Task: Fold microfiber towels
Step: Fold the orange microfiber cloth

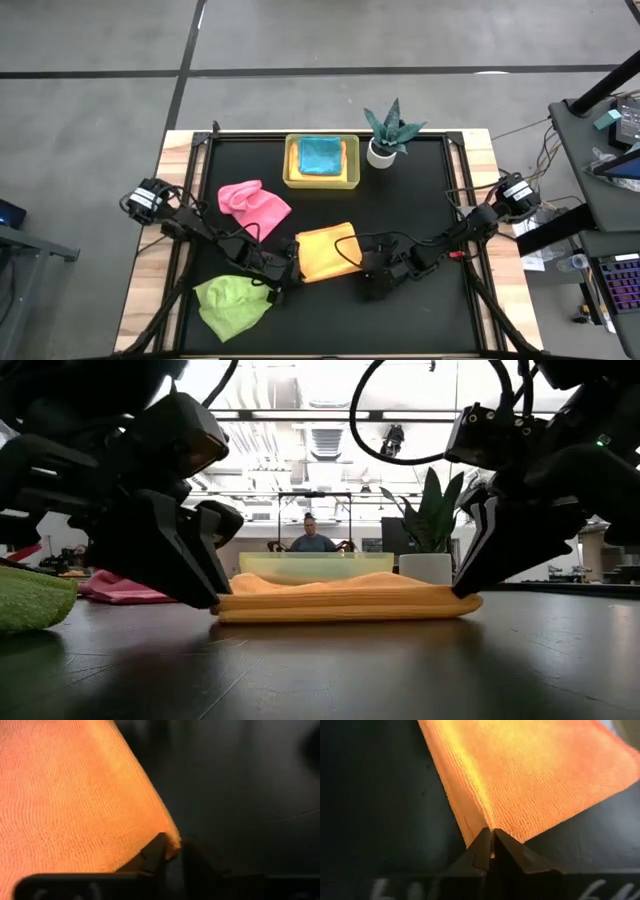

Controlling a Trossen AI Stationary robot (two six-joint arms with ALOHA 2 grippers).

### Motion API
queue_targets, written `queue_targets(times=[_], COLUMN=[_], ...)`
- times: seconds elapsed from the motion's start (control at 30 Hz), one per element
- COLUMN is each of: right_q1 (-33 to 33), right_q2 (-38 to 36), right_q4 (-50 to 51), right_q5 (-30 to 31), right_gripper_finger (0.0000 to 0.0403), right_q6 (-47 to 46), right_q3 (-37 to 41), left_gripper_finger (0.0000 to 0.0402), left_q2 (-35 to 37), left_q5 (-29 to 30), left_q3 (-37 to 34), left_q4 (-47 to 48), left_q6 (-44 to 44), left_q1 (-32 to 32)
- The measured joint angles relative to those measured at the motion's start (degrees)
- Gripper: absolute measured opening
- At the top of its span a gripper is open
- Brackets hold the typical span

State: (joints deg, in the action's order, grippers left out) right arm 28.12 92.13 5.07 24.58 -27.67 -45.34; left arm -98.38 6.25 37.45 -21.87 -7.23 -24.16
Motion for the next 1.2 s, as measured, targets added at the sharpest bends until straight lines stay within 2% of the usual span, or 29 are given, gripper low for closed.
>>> queue_targets(times=[0.13,0.27,0.43,0.53,0.7,0.97,1.07,1.2], right_q1=[-0.01,-0.01,-0.03,-0.52,-3.73,-11.7,-13.68,-14.27], right_q2=[-0.89,-2.44,-4.97,-5.9,-4.85,1.86,4.5,6.15], right_q4=[0.94,3.42,9.95,9.6,5.5,-20.47,-24.62,-24.91], right_q5=[-2.45,-2.6,-2.19,2.44,8.74,10.12,10.03,10.1], right_gripper_finger=[0.0033,0.0062,0.0094,0.0101,0.0085,0.0021,0.0011,0.0009], right_q6=[-0.99,-2.38,-2.31,0.24,7.42,18.7,19.28,19.01], right_q3=[-0.01,-0.63,-2.2,-2.26,-1.75,2.94,3.52,3.86], left_gripper_finger=[0.0118,0.0155,0.0168,0.0167,0.0147,0.0065,0.0034,0.0005], left_q2=[1.0,4.18,9.75,13.18,14.98,8.1,5.82,4.62], left_q5=[-0.21,-0.3,-0.65,1.38,13.34,16.97,18.22,18.3], left_q3=[-0.01,0.24,0.09,-0.09,-0.42,-1.27,-1.26,-1.27], left_q4=[2.33,7.57,12.76,14.69,12.17,7.93,8.16,8.85], left_q6=[-0.13,0.03,0.91,5.89,13.89,13.54,11.21,9.06], left_q1=[0.0,0.0,0.01,0.2,3.27,9.24,10.25,10.58])
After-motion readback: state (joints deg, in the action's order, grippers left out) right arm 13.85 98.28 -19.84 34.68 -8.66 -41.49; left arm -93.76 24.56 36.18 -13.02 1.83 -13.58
